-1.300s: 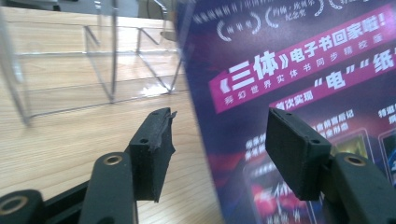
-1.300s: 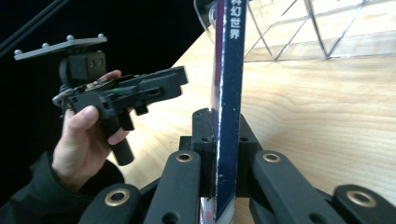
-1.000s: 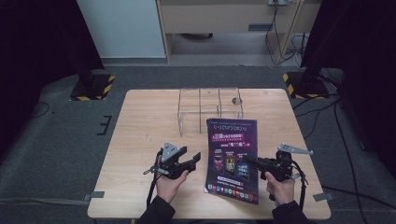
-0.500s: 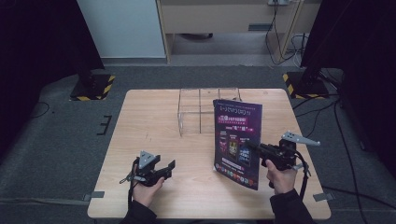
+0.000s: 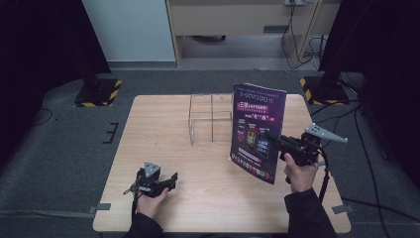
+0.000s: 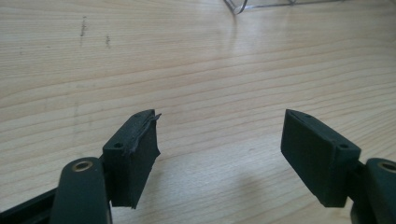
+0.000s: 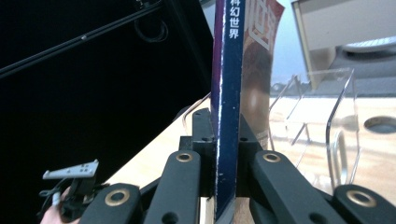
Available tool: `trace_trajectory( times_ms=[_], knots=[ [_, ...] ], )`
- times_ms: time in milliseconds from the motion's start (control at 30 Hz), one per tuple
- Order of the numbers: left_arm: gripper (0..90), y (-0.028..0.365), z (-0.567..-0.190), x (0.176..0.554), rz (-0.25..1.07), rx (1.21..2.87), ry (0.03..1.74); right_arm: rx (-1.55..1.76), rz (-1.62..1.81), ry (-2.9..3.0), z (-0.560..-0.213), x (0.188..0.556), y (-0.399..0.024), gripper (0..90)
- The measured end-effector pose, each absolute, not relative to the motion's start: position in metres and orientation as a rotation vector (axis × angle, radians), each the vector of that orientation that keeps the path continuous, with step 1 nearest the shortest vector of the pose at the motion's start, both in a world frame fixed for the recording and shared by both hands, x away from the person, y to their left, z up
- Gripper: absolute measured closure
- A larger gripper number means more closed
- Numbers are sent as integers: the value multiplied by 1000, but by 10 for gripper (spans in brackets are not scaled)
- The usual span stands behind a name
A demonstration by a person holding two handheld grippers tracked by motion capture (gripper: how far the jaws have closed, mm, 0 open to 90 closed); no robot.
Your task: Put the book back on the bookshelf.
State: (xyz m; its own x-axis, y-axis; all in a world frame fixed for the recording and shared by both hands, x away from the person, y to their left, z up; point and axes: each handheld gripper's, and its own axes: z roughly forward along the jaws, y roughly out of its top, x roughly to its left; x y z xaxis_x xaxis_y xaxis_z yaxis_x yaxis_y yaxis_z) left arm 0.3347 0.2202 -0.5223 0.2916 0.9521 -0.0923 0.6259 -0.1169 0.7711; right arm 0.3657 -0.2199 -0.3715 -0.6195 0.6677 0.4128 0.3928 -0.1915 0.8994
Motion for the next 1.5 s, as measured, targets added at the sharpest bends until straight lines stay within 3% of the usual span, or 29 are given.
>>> trace_trajectory(
  times_ms=[800,1500],
  knots=[
    [208,223,-535,340,639,1928,1451,1219,1801,1701,-342,396,-220,844],
    [146,224,-535,341,634,1933,1467,1257,1704,1595,-360,441,-209,843]
  ],
)
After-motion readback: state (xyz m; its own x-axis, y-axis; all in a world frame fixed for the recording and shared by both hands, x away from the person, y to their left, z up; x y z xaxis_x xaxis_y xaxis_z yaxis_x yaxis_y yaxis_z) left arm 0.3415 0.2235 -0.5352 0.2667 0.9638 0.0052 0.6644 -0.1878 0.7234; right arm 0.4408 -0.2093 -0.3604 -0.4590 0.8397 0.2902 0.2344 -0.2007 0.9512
